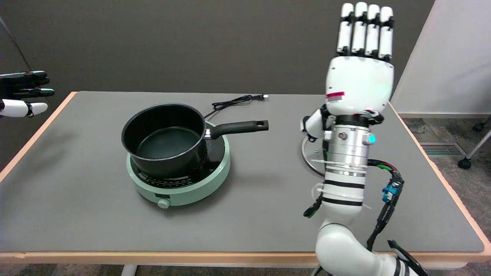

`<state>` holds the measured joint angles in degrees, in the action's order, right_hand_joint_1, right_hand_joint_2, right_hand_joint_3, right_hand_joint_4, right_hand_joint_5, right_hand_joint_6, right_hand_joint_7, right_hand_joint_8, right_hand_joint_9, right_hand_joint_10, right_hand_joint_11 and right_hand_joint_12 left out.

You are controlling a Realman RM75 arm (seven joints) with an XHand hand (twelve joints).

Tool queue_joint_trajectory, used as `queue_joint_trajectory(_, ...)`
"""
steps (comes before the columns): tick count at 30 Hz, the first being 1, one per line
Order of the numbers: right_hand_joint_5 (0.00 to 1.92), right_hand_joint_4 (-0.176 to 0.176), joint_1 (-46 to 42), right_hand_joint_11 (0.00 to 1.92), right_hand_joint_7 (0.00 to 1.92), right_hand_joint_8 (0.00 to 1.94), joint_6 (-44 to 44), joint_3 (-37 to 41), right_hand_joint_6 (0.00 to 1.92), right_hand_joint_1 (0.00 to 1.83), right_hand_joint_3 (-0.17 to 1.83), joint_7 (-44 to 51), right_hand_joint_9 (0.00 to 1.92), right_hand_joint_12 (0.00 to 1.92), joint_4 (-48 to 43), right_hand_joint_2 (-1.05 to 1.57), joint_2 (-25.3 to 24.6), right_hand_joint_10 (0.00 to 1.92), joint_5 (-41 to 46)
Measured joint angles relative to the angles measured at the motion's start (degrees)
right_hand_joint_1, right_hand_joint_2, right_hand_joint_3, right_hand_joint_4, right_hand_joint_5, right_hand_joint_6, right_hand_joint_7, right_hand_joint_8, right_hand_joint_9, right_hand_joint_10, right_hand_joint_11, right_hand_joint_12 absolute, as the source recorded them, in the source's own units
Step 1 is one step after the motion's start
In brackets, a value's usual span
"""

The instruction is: Pick up the pot lid.

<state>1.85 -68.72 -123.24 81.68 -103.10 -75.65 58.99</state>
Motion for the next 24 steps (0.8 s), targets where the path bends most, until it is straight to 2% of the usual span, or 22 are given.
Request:
queue_joint_trajectory(13, 0.06, -0.011, -1.7, 0.06, 0.06, 0.06, -2.7, 4.5, 0.06, 1.18, 1.41, -1.7, 0.06, 0.06, 2.8, -0.72, 2.9, 0.06, 5.6)
queue_joint_trajectory(24, 0.06, -0.018, -2.2, 0.06, 0.06, 0.06, 3.1, 8.6, 0.06, 1.19, 1.38, -2.9, 0.06, 0.06, 4.4, -0.73, 3.9, 0.06, 15.5)
